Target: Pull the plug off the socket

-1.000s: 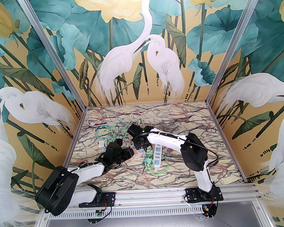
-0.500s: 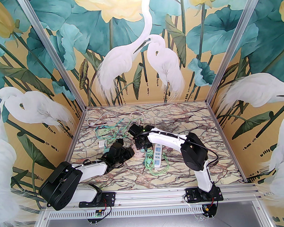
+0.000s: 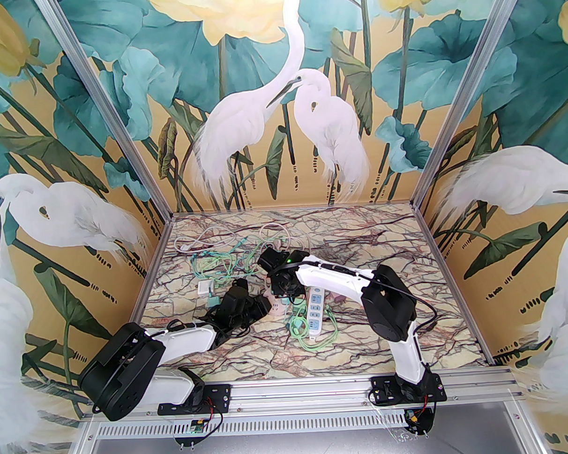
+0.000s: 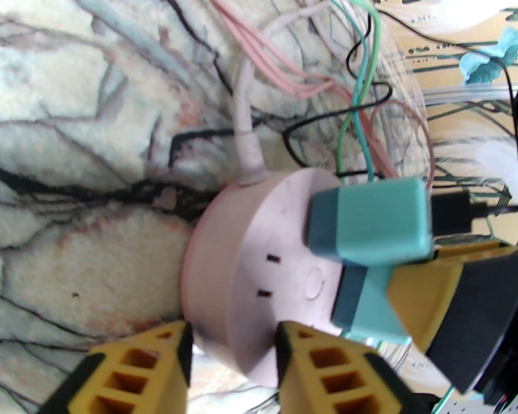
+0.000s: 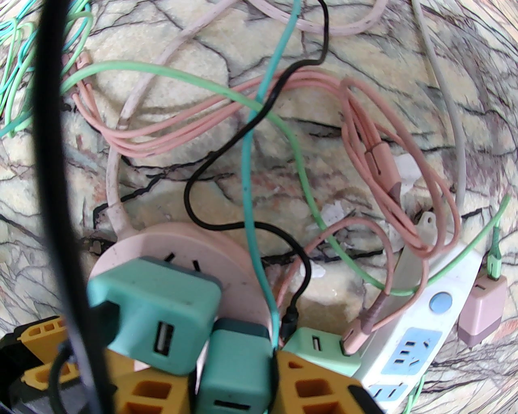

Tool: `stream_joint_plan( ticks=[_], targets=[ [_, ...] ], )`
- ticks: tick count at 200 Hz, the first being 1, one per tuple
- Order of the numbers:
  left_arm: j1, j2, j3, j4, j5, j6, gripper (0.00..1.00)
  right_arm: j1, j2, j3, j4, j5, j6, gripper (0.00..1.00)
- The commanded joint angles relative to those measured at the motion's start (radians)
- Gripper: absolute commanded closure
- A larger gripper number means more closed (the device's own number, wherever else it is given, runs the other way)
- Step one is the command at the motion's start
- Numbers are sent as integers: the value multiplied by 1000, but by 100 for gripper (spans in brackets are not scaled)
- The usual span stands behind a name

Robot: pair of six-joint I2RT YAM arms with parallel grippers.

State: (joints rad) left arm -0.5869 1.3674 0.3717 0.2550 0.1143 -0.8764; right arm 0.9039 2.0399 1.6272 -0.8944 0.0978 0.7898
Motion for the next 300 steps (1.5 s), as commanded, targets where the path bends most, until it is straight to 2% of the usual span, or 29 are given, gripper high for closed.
stream_joint_plan(
  ticks=[1,18,47,70,104,146,188,221,247,273,300],
  targets=[
    [6,-42,50,-132,36,66,50,15,31,22,-4,-31,-87,72],
    [45,-66,82,-173,59,116,49,14,44,45,-10,-21,-139,72],
    [134,-91,84,-149,167,163,49,1,60,80,-4,-43,-258,72],
    [139,-65,101,-144,204,185,50,-8,75,116,-15,-48,-340,72],
    [139,17,92,-71,252,175,52,-10,79,123,-17,-73,-342,71],
    [139,72,108,-112,191,194,52,-9,71,110,-11,-79,-338,70],
    [139,9,139,-242,87,257,49,-9,70,112,-9,-77,-334,70],
    [143,-17,164,-296,57,293,48,-10,70,116,-9,-76,-333,70],
    [144,-1,180,-300,69,308,46,-10,68,115,-8,-76,-333,70],
    [143,26,174,-218,158,300,43,-10,68,114,-3,-86,-333,70],
    [141,63,174,-193,175,297,43,-9,69,119,2,-98,-331,70]
  ],
)
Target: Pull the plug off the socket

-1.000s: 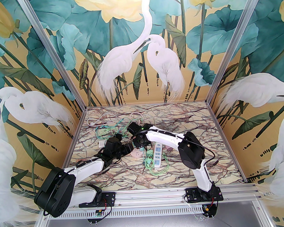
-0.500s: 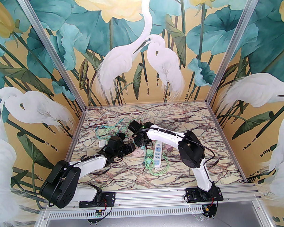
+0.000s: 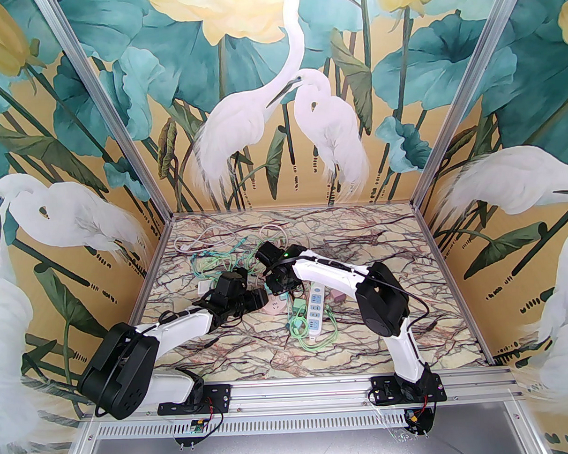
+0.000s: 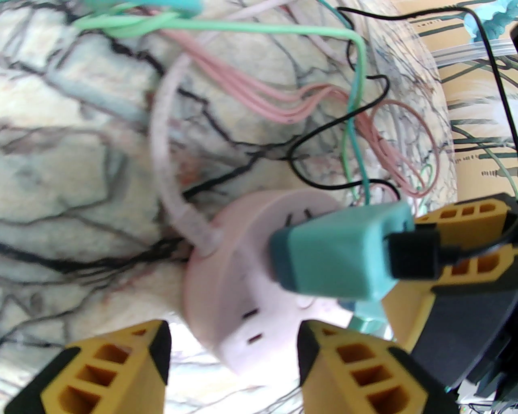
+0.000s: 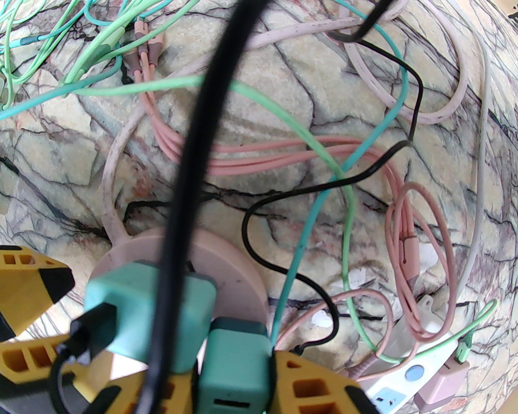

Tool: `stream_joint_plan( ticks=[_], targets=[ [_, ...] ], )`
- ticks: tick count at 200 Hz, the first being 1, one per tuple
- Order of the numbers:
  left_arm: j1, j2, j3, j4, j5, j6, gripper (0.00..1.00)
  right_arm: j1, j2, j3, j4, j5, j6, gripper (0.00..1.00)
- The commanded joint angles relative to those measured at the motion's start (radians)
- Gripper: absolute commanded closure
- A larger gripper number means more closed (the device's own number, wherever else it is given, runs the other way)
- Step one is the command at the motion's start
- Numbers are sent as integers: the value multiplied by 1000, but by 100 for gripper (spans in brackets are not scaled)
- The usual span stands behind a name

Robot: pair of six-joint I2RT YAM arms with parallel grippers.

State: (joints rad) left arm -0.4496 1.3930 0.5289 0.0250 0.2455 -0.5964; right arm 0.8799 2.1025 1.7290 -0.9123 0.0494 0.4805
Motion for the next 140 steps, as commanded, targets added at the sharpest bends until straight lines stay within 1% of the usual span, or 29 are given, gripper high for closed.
stream_joint_plan(
  ticks=[1,15,26,38,46,63,79,113,131,140],
  targets=[
    [3,39,16,38,43,17,43,15,8,17,20,-49,-23,70],
    [-7,62,13,42,24,10,44,14,7,20,20,-51,-18,70],
    [-16,80,14,39,1,1,49,14,7,21,20,-52,-12,69],
    [-25,94,11,39,-23,-17,57,14,8,23,17,-54,-2,64],
    [-30,102,7,35,-36,-31,59,15,10,28,10,-51,8,60],
    [-43,107,-4,25,-64,-56,61,14,11,41,-20,-35,41,56],
    [-52,104,-15,22,-84,-77,64,13,16,57,-58,-19,87,55],
    [-70,108,-20,15,-108,-95,64,11,14,30,-72,-42,188,54],
    [-77,111,-14,6,-112,-97,64,10,10,3,-56,-53,221,55],
    [-78,111,-12,3,-112,-95,63,7,10,-5,-55,-52,239,59]
  ],
)
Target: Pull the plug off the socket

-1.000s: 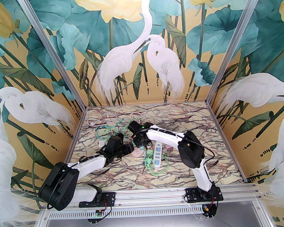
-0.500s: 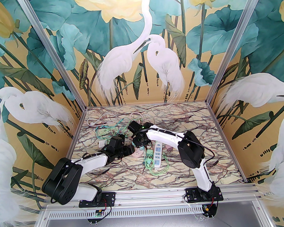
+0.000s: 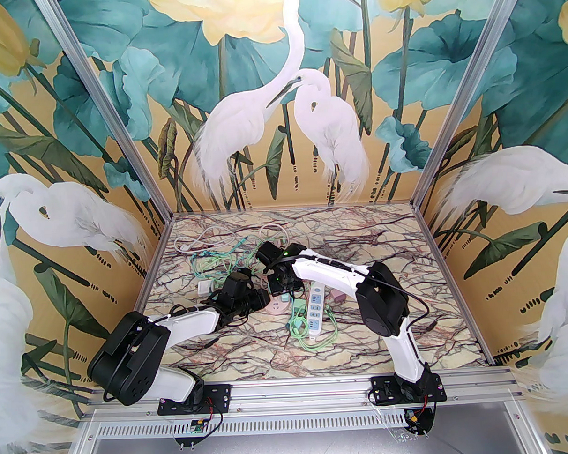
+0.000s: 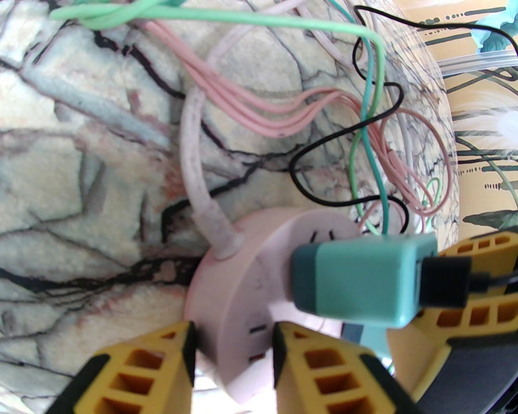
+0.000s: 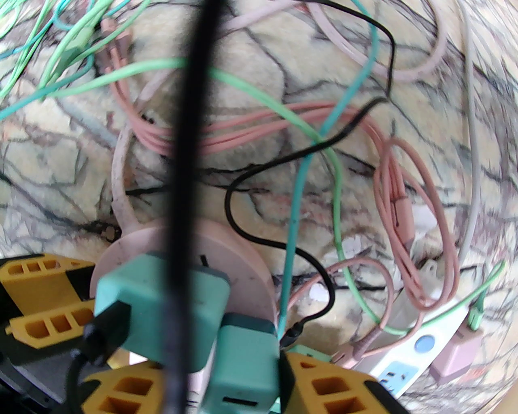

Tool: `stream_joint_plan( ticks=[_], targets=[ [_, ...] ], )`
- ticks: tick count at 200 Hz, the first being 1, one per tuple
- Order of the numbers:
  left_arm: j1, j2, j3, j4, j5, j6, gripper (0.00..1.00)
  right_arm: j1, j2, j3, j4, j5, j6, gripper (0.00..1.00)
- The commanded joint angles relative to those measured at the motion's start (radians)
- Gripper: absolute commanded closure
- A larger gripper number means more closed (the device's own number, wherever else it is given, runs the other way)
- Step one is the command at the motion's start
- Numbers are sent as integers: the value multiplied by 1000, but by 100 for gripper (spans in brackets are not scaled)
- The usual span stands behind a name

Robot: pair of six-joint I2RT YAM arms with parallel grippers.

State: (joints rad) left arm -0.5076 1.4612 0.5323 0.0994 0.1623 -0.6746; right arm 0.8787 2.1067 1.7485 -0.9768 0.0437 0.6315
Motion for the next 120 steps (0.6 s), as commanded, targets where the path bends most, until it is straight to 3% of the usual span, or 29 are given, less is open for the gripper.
stream_joint_plan(
  ticks=[1,36,77,120],
  targets=[
    [-20,42,-15,-71,-29,-17,63,8,6,-27,11,-47,90,59],
    [-28,39,-17,-69,-29,-16,64,5,-6,-64,68,-82,127,80],
    [-34,45,-15,-85,-40,-8,65,2,-2,-18,54,-81,109,80],
    [-34,46,-15,-106,-55,-2,68,-51,-62,-110,88,-90,109,80]
  ],
)
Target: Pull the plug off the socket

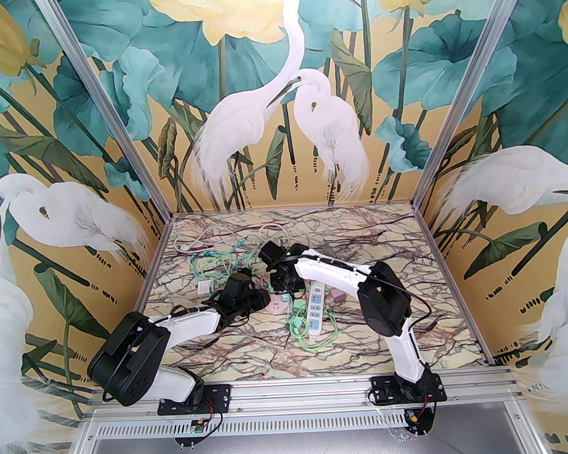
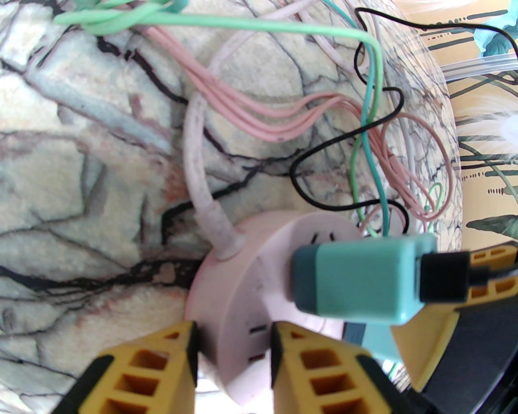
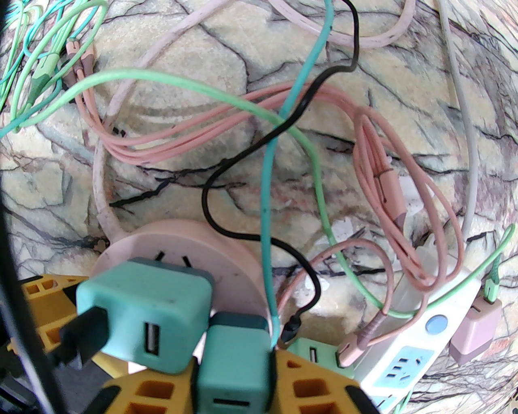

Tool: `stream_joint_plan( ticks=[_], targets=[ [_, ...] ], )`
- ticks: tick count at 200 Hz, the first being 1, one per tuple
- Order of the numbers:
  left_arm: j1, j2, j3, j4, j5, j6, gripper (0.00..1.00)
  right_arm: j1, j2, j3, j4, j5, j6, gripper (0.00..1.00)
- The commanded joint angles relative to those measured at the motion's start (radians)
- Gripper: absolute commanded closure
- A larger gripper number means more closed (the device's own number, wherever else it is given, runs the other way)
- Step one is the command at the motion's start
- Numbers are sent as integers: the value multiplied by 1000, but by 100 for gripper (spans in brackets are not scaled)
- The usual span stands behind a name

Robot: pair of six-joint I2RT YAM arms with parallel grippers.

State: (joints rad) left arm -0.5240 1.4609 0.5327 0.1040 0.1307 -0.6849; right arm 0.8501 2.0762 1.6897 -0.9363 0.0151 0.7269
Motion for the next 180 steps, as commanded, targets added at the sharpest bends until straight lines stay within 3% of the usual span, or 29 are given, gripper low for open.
stream_joint_plan(
  ticks=[1,96,129,180],
  targets=[
    [-18,46,-16,-110,-22,8,68,-23,-32,-51,48,-60,14,80],
    [-60,91,19,-124,-39,3,68,75,148,247,-123,-37,-18,79],
    [-61,98,13,-123,-49,1,70,55,95,178,-104,-7,-24,82],
    [-61,110,7,-124,-53,-1,71,-57,-71,-72,89,-146,25,83]
  ],
)
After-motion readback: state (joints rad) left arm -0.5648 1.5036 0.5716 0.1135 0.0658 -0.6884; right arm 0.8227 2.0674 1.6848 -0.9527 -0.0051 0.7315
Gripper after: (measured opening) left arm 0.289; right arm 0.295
